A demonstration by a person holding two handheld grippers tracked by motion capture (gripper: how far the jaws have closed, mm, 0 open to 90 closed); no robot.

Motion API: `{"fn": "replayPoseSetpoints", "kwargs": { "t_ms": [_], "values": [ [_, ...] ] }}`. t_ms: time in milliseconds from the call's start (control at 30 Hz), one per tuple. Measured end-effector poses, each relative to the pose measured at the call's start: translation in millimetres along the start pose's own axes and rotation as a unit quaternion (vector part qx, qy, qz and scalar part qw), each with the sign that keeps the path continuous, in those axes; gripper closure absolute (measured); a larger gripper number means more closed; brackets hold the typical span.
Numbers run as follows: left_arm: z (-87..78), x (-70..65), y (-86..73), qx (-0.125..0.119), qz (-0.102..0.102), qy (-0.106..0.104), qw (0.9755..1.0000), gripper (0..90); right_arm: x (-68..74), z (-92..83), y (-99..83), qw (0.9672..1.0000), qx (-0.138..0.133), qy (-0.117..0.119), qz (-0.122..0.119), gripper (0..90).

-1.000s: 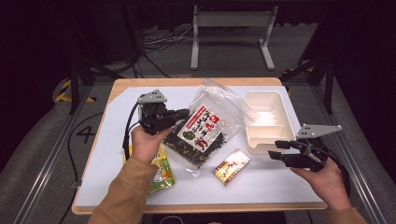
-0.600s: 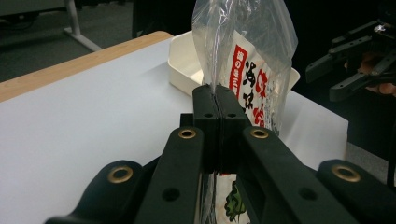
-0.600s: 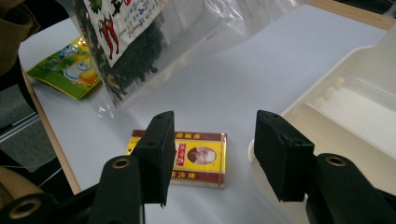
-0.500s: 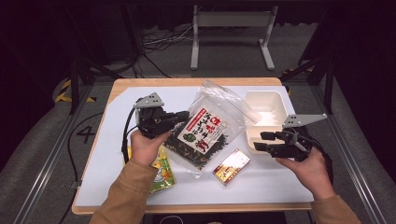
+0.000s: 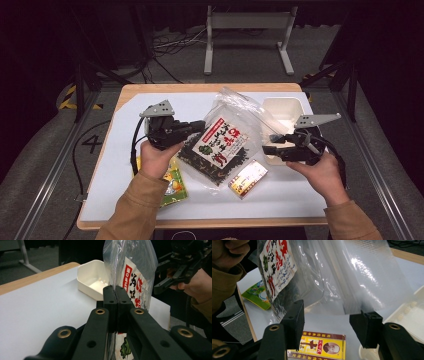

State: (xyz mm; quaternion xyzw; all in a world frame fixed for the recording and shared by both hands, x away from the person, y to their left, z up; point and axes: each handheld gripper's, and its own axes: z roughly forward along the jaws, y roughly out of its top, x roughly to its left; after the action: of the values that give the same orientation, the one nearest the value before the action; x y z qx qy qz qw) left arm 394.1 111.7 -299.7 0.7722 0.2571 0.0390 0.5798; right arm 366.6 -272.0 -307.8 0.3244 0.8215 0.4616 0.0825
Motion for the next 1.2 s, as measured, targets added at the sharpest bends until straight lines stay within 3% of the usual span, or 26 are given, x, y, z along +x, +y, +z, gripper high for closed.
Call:
{"fn": "replayPoseSetpoints", "kwargs": {
  "t_ms": [133, 267, 333, 367, 433, 700, 1200],
  "values": [
    [0.2, -0.3, -1.7, 0.000, 0.005, -0.004, 1.0000, 89.6, 0.7, 3.1, 2.9, 0.9999, -0.007, 0.012, 0.003, 48.6],
    [2.3, -1.5, -3.6, 0.001, 0.002, -0.004, 1.0000, 89.6, 3.8, 5.4, 6.7, 0.9996, -0.011, 0.025, 0.012, 62.7],
    [2.2, -1.6, -3.9, 0.000, 0.001, -0.003, 1.0000, 89.5, 3.3, 6.2, 8.7, 0.9990, -0.008, 0.034, 0.029, 71.2],
    [1.8, -0.8, -4.7, 0.001, 0.011, 0.001, 0.9999, 89.5, 1.9, 6.2, 9.5, 0.9984, -0.007, 0.039, 0.040, 74.9],
    [2.0, -0.9, -5.8, 0.002, 0.009, 0.005, 0.9999, 89.5, 1.4, 4.9, 10.1, 0.9979, -0.010, 0.047, 0.044, 80.3],
    [1.0, 0.1, -7.2, 0.000, 0.009, 0.007, 0.9999, 88.9, 6.1, -2.2, 15.0, 0.9973, -0.030, 0.040, 0.054, 85.8],
    [-3.6, 3.8, -10.7, -0.004, 0.005, 0.013, 0.9999, 84.9, 11.4, -1.6, 25.7, 0.9957, -0.039, 0.027, 0.079, 89.3]
  ]
}}
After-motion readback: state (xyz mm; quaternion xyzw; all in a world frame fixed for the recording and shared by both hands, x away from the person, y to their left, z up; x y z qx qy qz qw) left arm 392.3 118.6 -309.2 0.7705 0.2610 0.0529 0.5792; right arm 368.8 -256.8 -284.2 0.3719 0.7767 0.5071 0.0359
